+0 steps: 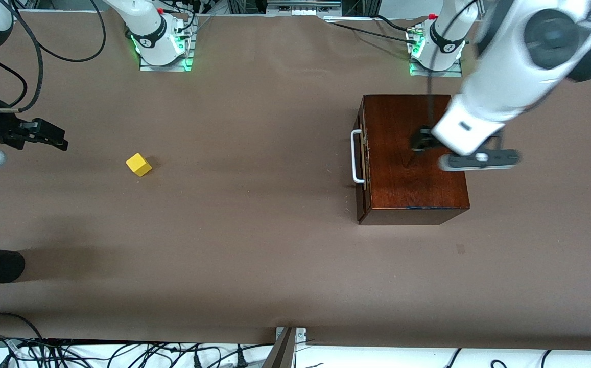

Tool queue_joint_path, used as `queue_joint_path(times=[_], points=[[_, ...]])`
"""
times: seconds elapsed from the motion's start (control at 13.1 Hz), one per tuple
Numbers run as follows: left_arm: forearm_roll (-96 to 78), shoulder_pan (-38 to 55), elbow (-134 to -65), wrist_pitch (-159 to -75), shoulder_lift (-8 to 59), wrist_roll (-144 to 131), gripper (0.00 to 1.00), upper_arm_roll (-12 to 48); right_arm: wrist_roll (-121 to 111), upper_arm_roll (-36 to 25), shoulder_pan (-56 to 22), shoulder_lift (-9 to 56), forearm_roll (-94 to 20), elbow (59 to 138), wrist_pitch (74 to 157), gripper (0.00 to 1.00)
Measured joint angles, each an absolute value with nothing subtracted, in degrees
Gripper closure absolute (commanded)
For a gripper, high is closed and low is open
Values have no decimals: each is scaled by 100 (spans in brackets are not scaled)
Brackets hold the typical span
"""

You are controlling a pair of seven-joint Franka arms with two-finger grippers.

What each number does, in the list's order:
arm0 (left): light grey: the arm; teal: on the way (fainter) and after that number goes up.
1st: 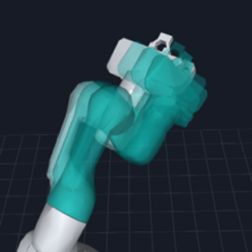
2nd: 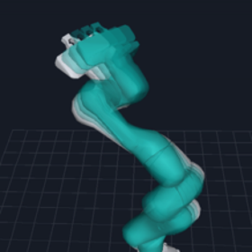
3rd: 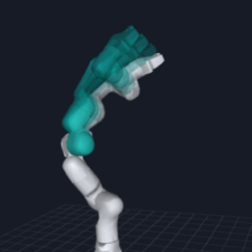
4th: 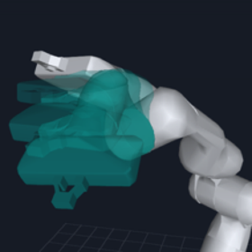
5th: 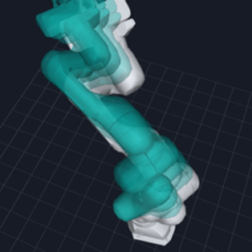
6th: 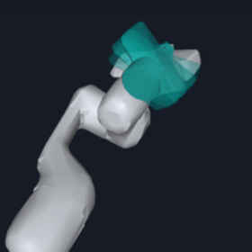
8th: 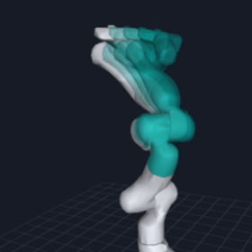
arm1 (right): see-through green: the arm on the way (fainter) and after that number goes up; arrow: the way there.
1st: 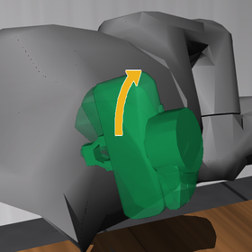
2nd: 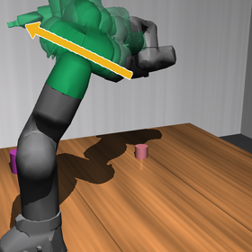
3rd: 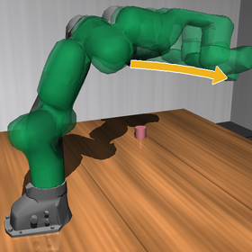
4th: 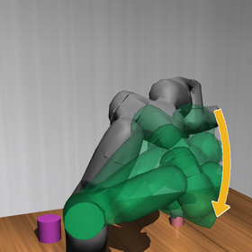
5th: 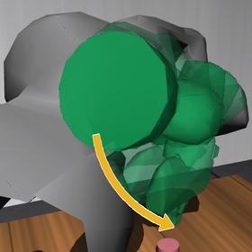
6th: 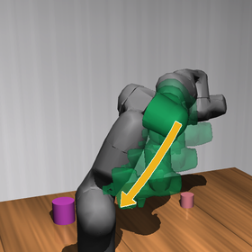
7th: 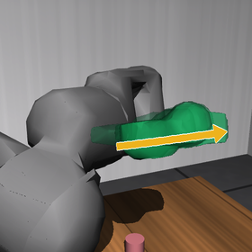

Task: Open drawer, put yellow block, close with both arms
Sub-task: 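Reach the left gripper to the white drawer handle and grasp it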

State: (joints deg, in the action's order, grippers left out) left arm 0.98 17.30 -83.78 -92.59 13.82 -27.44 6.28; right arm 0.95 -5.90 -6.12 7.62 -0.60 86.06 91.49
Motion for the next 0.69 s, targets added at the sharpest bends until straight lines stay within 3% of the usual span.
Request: queue_joint_path(times=[0.69], points=[[486,3567,-8164,-9450,2938,-4763,0,631,100,-495,-643,762,-61,8605,9149,0]])
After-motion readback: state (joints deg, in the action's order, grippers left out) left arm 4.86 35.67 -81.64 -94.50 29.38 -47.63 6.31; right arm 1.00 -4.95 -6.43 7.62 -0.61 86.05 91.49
